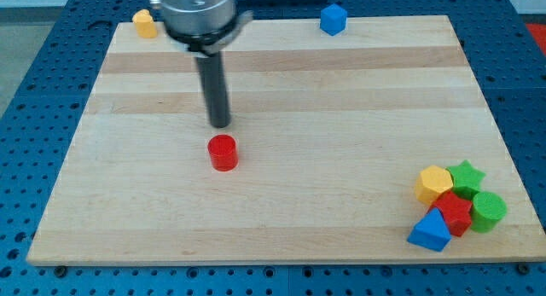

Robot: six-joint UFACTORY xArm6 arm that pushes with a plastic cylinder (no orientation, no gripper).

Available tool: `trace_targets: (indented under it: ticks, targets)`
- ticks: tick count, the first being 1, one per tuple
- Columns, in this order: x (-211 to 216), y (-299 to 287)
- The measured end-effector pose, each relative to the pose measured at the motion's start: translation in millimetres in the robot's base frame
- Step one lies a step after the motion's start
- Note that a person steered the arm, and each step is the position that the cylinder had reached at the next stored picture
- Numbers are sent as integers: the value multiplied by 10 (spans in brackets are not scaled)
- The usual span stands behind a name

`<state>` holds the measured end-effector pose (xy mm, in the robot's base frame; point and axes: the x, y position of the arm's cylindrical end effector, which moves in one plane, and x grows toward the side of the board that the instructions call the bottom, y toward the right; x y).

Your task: Move the red circle diagonally to the bottom left of the yellow hexagon

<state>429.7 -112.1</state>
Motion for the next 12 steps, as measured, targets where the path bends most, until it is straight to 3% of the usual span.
trace_targets:
  ticks: [2,4,6,8,10,12]
  targets:
    - [493,-27]
    - [657,1093]
    - [1039,1800]
    - [936,1560]
    - [768,1987]
    - [1006,2231]
